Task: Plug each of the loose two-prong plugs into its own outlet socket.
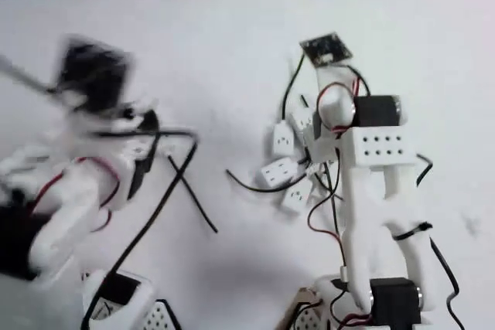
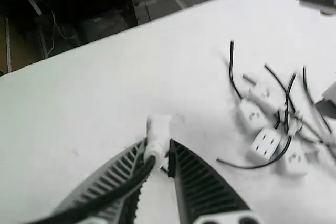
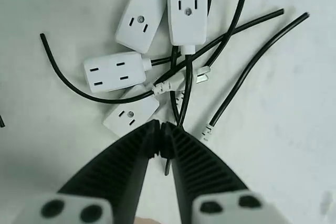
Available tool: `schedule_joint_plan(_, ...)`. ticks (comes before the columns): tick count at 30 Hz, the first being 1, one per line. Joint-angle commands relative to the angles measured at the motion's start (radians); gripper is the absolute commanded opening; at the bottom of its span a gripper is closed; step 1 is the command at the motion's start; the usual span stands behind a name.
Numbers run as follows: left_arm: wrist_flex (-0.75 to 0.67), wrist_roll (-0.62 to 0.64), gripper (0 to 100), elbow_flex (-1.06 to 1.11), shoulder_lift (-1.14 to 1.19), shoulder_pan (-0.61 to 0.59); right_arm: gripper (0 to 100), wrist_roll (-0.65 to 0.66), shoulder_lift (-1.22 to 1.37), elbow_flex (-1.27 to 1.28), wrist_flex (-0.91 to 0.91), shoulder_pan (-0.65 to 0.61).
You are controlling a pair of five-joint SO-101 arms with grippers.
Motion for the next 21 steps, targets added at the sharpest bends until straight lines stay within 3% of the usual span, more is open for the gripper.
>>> schedule_joint_plan(1,0.009,-0.144,2,-0.035,0.050,-0.024,2.1,0.000,-0.028,0.158,-0.162,0.010)
schedule_joint_plan(9,-0.035,-0.388,2,-0.035,0.226,-0.160,1.9,0.003,-0.027,0.551,-0.573,0.012)
schedule_joint_plan(15,-0.035,-0.572,2,-0.041,0.435,-0.228,1.9,0.000,-0.025,0.595,-0.593,0.013)
schedule_joint_plan(21,-0.049,-0.710,2,-0.038,0.516,-0.222,1.9,0.000,-0.025,0.655,-0.676,0.013)
